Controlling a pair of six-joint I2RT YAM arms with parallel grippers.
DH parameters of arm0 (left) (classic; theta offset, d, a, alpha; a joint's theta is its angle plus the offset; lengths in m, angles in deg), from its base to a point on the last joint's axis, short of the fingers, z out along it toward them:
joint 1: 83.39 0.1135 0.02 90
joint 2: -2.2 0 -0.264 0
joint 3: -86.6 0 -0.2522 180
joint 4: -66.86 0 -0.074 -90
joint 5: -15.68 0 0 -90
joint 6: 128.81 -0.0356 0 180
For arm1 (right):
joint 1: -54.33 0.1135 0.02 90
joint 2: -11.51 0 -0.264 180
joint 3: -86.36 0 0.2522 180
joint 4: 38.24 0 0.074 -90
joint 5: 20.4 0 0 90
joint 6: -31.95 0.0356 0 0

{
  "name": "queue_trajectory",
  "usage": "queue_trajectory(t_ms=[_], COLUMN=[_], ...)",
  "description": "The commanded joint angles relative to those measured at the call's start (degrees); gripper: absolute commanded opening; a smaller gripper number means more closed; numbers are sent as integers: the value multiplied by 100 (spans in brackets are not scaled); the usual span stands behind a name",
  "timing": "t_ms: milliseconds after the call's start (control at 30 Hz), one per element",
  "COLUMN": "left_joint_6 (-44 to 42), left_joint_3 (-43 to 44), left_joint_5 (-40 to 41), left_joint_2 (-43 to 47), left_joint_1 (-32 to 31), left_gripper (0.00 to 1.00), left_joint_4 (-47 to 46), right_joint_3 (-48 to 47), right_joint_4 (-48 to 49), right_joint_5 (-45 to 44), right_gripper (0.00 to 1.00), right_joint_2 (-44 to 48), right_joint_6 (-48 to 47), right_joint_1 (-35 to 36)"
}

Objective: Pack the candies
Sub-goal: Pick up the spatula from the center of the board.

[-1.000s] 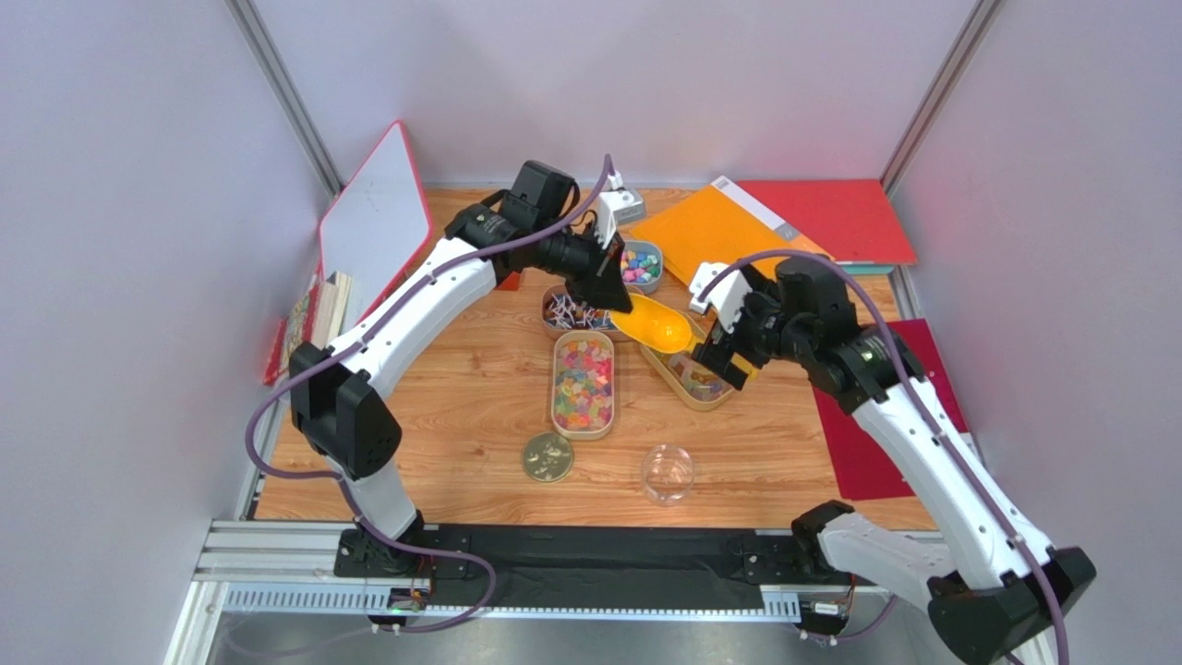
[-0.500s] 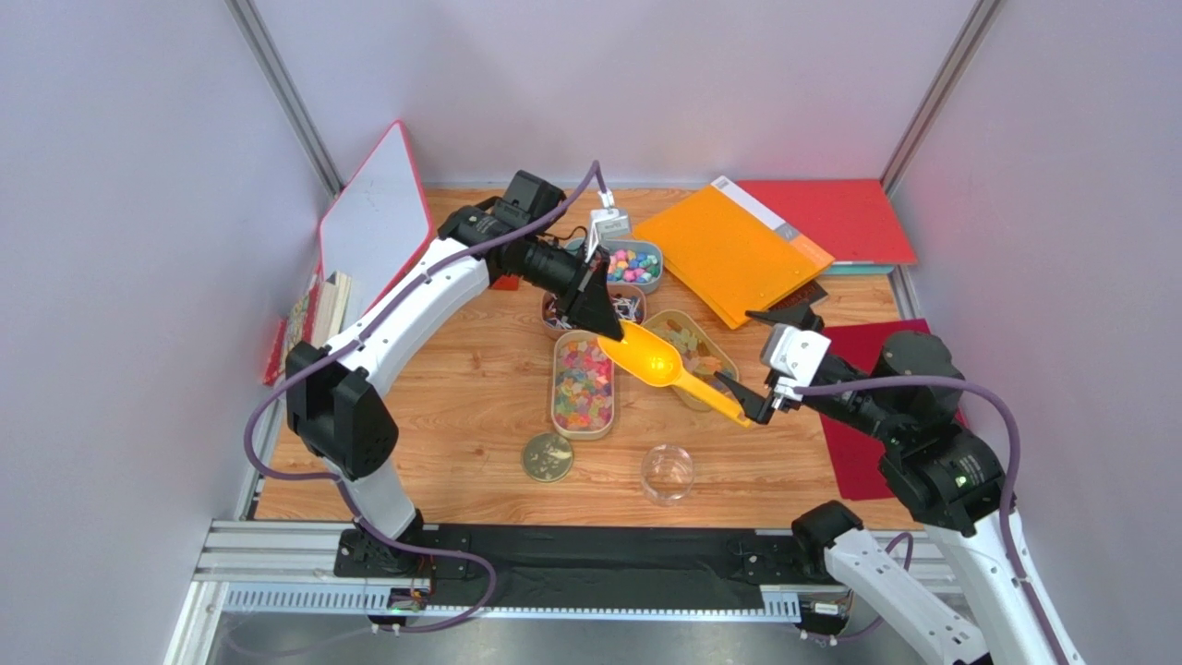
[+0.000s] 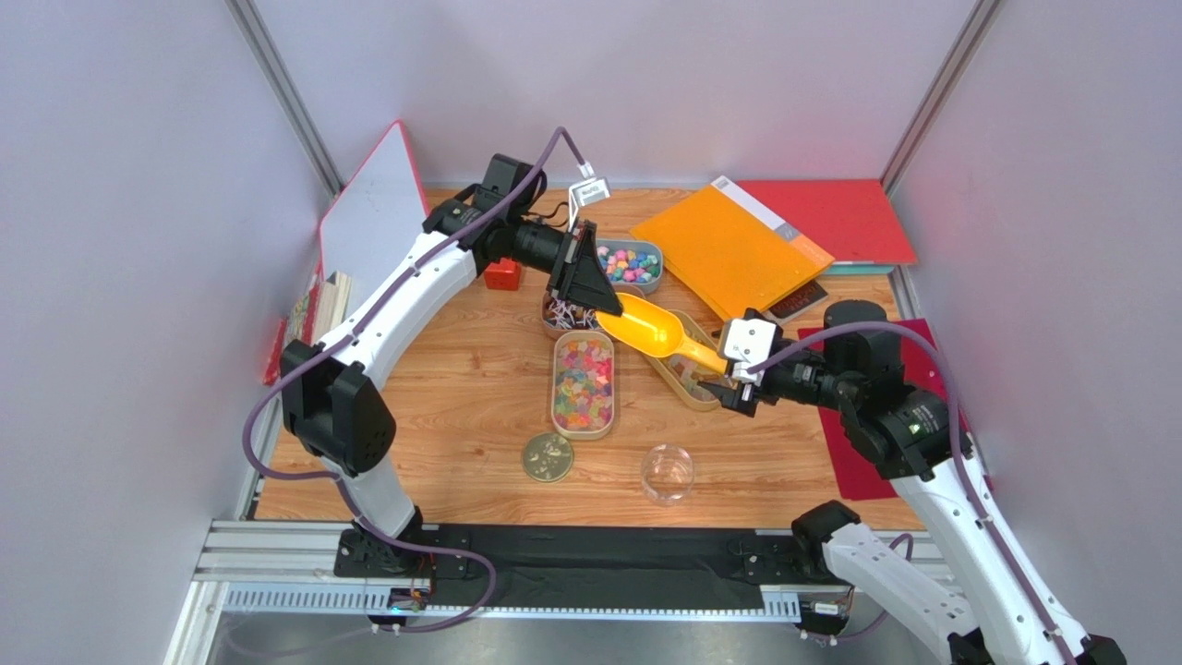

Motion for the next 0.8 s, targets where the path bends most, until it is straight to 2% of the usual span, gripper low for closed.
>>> queue_trajectory(t_ms=[0,100,300,533,600,667,700,733,767], left_joint_6=[249,294,312,285,259,189,154,119,83], left_joint_3=[-22,-31,-101,-180,-198,-198,-198,-198,-198], left_joint_5=[-355,-338,-285,-145,-101,4,31,58,110], left_joint_2=[10,-7,-7,-7,-16,-25,-34,-42,-51], left_joint_1=[-16,-16,-16,-16,-16,-16,-16,-16,-16], left_gripper=[0,0,0,0,0,0,0,0,0], left_joint_4=[-356,-400,-444,-444,-418,-357,-321,-295,-260], right_joint_3=[-7,-42,-227,-341,-350,-341,-341,-315,-306], right_joint_4=[373,497,401,427,497,524,532,559,576], right_joint_5=[267,285,232,65,-40,-128,-189,-233,-251], right_gripper=[66,61,40,7,1,1,7,23,26], right_joint_2=[-21,-91,-259,-268,-241,-189,-171,-145,-92], right_joint_6=[-31,-4,-31,136,171,215,224,276,277], right_joint_1=[30,65,180,320,320,320,329,338,338])
